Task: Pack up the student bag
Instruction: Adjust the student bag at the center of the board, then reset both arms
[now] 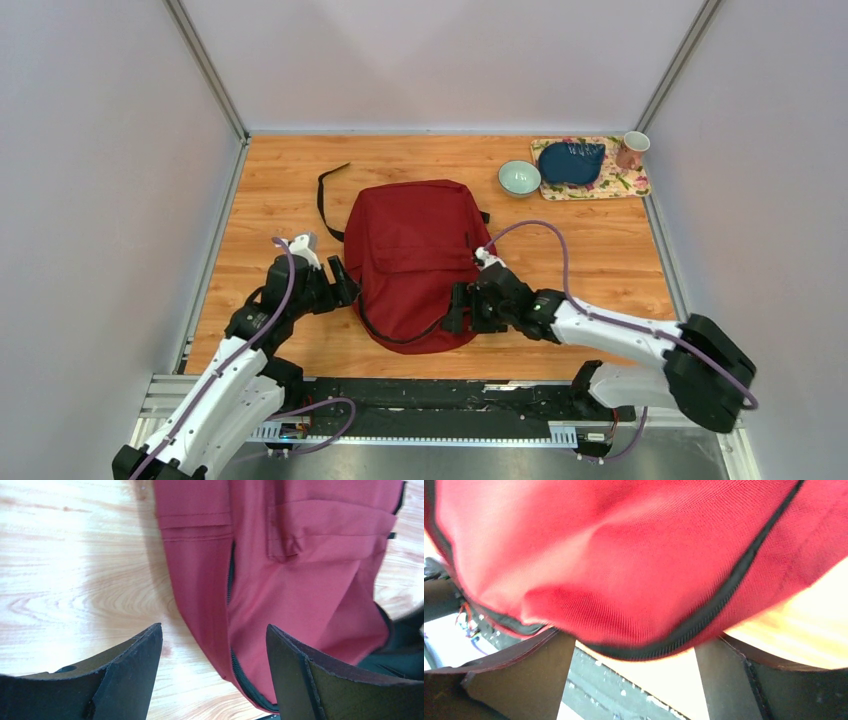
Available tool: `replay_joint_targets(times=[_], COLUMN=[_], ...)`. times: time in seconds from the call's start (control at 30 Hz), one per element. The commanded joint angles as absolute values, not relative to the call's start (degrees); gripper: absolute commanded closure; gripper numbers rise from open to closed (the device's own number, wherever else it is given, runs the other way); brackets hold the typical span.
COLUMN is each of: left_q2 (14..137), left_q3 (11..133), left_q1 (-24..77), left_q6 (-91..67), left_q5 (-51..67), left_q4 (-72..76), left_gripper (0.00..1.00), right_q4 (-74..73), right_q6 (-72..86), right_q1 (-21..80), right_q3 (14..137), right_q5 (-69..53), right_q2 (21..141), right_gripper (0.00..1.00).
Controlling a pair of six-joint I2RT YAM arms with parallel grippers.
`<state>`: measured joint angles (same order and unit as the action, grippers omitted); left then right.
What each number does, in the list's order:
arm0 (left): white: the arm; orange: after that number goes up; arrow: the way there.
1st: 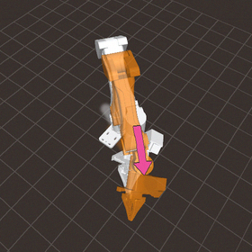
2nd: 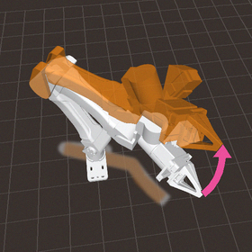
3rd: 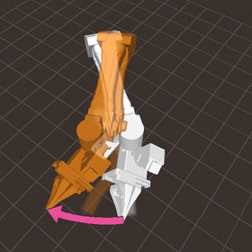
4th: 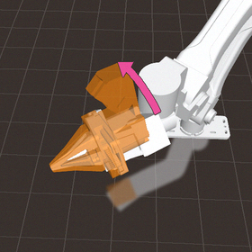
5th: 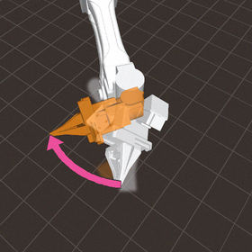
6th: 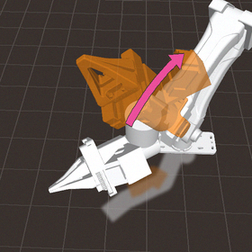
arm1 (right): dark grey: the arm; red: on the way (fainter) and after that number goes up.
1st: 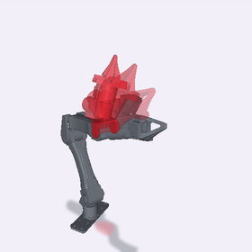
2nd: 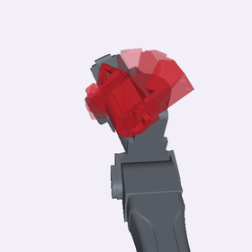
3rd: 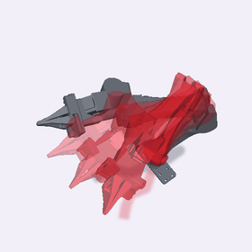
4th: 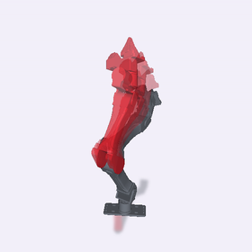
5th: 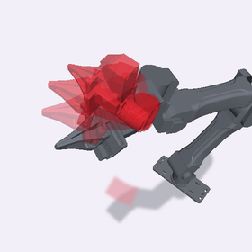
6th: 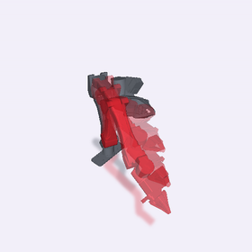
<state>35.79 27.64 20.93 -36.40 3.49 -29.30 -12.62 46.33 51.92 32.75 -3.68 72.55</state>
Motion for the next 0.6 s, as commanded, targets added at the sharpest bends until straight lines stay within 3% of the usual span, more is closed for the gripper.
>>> replay_joint_targets(times=[0.0, 0.27, 0.4, 0.47, 0.57], left_q2=[36.2, 37.1, 36.9, 36.7, 35.9], left_q3=[25.8, 26.5, 26.7, 27.0, 27.7], left_q1=[20.9, 20.9, 20.9, 20.9, 20.9], left_q6=[-38.3, -39.7, -41.1, -41.6, -40.8], left_q5=[-2.3, -4.7, -11.5, -13.1, -14.9], left_q4=[-29.9, -30.9, -33.5, -34.8, -35.9], left_gripper=[0.17, 0.16, 0.16, 0.16, 0.16], right_q4=[-18.4, -32.7, -38.7, -41.4, -42.1], right_q6=[42.0, 43.5, 44.2, 43.2, 37.5], right_q1=[51.8, 51.7, 51.2, 49.2, 42.3], right_q3=[32.1, 32.4, 34.5, 36.6, 39.9], right_q5=[2.3, 26.0, 39.3, 42.7, 37.5], right_q2=[58.7, 37.6, 34.1, 34.6, 38.6], right_gripper=[0.12, 0.09, 0.06, 0.04, 0.03])
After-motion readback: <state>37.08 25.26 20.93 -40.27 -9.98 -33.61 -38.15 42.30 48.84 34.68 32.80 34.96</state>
